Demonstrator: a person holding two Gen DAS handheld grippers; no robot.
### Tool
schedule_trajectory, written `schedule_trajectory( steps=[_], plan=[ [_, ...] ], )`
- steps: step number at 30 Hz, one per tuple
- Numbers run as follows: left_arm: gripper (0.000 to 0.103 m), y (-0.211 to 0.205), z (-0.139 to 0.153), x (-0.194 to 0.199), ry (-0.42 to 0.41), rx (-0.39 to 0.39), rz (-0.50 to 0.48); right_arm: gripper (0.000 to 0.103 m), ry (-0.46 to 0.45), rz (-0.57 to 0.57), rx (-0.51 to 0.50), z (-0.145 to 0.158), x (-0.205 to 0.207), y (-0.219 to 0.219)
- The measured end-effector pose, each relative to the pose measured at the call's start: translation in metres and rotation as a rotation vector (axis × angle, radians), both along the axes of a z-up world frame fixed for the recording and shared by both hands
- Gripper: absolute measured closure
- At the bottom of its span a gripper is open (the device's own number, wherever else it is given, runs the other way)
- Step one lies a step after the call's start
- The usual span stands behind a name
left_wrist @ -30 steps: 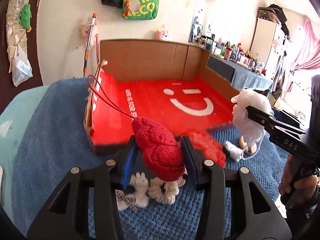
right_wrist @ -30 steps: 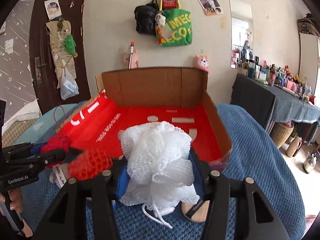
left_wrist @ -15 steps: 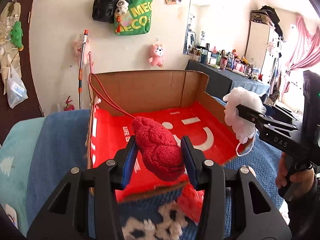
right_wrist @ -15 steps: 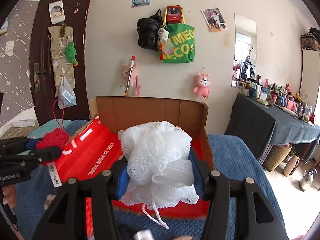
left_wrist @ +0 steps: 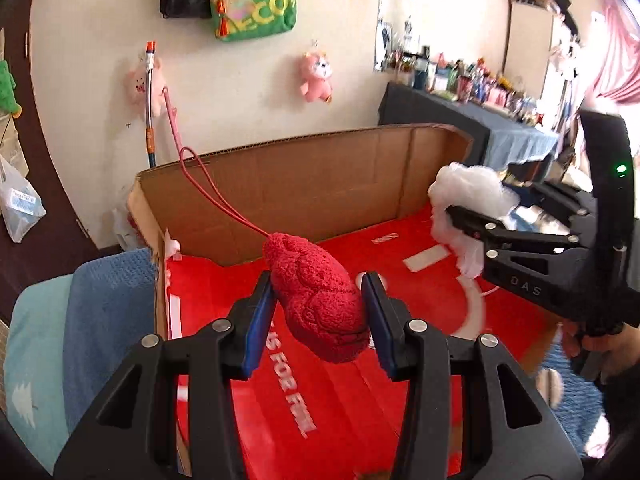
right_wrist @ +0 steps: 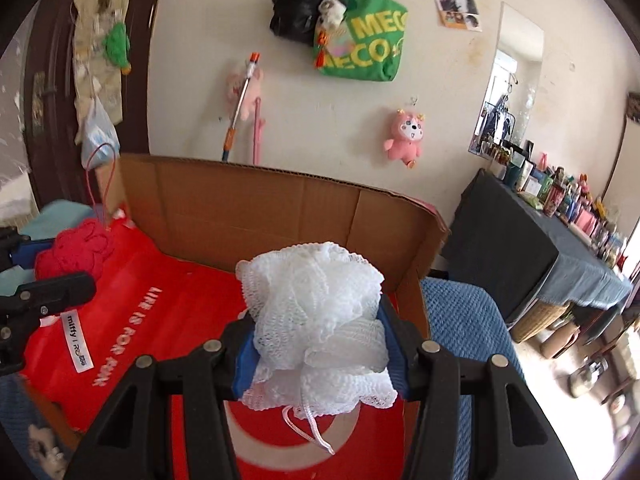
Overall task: Organize soft objects
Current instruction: 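Carry the red ball and white puff with both tools into the cardboard box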
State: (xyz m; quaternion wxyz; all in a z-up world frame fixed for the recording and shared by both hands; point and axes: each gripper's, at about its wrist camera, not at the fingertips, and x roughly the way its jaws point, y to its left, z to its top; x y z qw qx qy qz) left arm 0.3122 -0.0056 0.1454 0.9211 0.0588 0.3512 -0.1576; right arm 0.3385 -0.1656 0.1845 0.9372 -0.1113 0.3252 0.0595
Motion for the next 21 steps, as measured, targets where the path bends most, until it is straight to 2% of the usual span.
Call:
schedule_trajectory(
  steps=[4,9,14,21],
  plan=[
    [0.061,-0.004,-0.019,0.026,0.033,0.047,0.026,0.048,0.033,-0.001,-0.080,-0.010,0.025,0.012],
    [0.061,-0.002,-0.039,0.053,0.102,0.048,0.050,0.047,0.047,-0.005,-0.170,-0.021,0.046,0.023],
    [0.061,-0.006,-0.049,0.070,0.123,0.084,0.068,0.047,0.088,-0.012,-0.239,-0.035,0.066,0.027],
    [0.061,-0.007,-0.059,0.082,0.145,0.096,0.084,0.045,0.161,-0.042,-0.156,-0.045,0.082,0.014]
  ],
)
